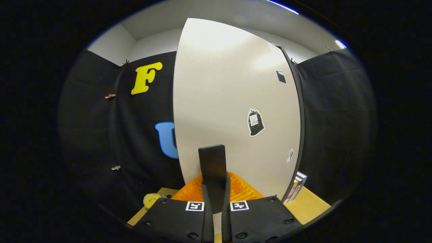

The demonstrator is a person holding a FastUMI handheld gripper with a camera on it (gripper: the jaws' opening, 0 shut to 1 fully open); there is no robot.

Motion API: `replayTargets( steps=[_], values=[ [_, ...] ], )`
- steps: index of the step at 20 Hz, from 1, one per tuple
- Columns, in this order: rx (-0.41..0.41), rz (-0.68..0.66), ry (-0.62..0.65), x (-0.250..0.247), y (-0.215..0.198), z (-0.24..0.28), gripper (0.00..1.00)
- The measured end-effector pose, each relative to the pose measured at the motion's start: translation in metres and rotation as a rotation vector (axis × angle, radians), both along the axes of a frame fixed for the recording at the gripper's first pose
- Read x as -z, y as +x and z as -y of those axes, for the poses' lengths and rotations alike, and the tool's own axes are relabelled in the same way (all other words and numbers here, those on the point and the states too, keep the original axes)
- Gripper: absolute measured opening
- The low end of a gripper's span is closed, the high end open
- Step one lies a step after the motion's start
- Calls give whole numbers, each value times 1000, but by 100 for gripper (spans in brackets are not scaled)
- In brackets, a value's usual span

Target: Open the shoe cabinet door, grab the shoes and put them into the shoe cabinet, then close the shoe cabinet door.

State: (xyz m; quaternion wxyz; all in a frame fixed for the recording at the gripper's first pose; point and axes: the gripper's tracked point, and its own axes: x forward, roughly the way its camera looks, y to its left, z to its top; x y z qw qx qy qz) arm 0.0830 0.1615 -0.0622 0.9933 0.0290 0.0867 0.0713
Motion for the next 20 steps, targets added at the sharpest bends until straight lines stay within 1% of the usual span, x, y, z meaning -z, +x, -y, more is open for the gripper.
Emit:
replayTargets(
  steps=[11,13,16,20],
  values=[
    [-33,9,16,-15,-62,72,13],
    [-38,11,17,-17,-69,90,12],
    [-78,3,37,-18,-78,109,12],
    [-102,1,6,-20,-83,136,12]
  ],
)
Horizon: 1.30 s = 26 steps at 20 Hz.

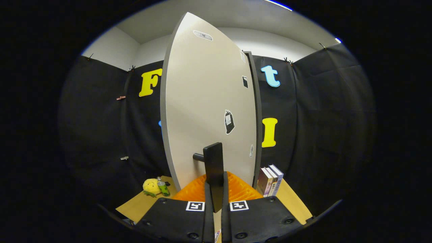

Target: Open the shoe cabinet door, grab the shoes and put them into the shoe cabinet, then close the shoe cabinet door.

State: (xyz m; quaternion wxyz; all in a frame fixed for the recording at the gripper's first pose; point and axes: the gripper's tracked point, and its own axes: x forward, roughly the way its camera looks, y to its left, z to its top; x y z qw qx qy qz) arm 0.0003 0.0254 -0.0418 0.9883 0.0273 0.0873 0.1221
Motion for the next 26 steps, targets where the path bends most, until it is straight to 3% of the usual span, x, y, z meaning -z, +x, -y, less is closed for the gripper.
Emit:
replayTargets(
  steps=[14,18,22,26],
  values=[
    [56,-46,64,-2,4,119,11],
    [55,-75,52,0,9,158,6],
    [-4,-113,131,-1,-2,155,9],
    [52,-83,93,-10,-17,159,9]
  ],
)
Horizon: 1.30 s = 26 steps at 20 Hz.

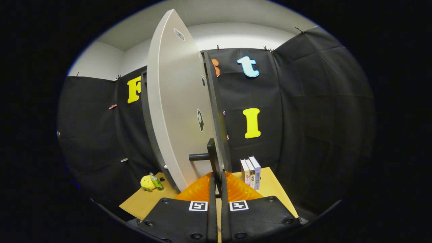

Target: Open the shoe cabinet door, grab the shoes and put them into the shoe cabinet, then close the shoe cabinet door.

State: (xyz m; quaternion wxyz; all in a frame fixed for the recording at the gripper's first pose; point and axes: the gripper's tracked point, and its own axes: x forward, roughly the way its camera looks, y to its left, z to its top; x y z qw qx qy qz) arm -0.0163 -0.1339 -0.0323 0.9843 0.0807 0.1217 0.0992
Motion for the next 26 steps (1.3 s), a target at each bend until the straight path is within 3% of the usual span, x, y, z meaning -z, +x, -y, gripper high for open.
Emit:
replayTargets(
  steps=[6,8,10,13,19,26],
  values=[
    [103,63,-46,-25,-28,15,7],
    [122,84,-19,-39,-40,15,18],
    [138,121,-16,-48,-48,10,35],
    [137,159,-29,-59,-60,-12,87],
    [86,201,-50,-64,-72,-83,83],
    [-56,47,-82,10,-80,-177,92]
  ],
)
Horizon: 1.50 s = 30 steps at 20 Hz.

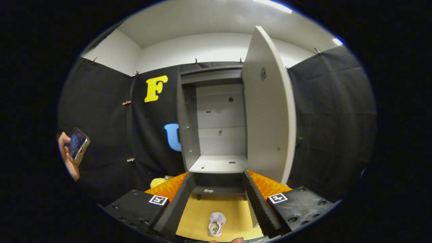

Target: Open the shoe cabinet door, grab the shoes and put them into the shoe cabinet, then close the shoe cabinet door.

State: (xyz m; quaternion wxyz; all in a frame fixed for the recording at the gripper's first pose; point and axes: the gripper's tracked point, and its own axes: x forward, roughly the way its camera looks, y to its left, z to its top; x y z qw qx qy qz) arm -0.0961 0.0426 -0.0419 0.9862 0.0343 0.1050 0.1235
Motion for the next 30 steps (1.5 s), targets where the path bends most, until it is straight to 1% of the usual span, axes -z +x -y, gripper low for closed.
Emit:
replayTargets(
  steps=[3,6,9,14,18,19,21,22,23,24,27,29,30],
  values=[
    [-38,-84,-13,54,0,-31,92],
    [-43,-223,-10,124,3,-58,92],
    [-9,-374,-8,197,0,-64,94],
    [57,-608,-48,320,-18,-57,97],
    [72,-723,-39,387,-25,-62,97],
    [72,-735,-40,401,-23,-64,93],
    [79,-732,-74,430,-10,-62,91],
    [84,-737,-90,442,-8,-60,88],
    [95,-740,-104,456,-3,-58,79],
    [104,-737,-119,466,3,-55,76],
    [129,-721,-143,491,15,-49,58],
    [130,-711,-124,504,26,-52,53],
    [132,-699,-121,508,32,-53,53]
  ],
)
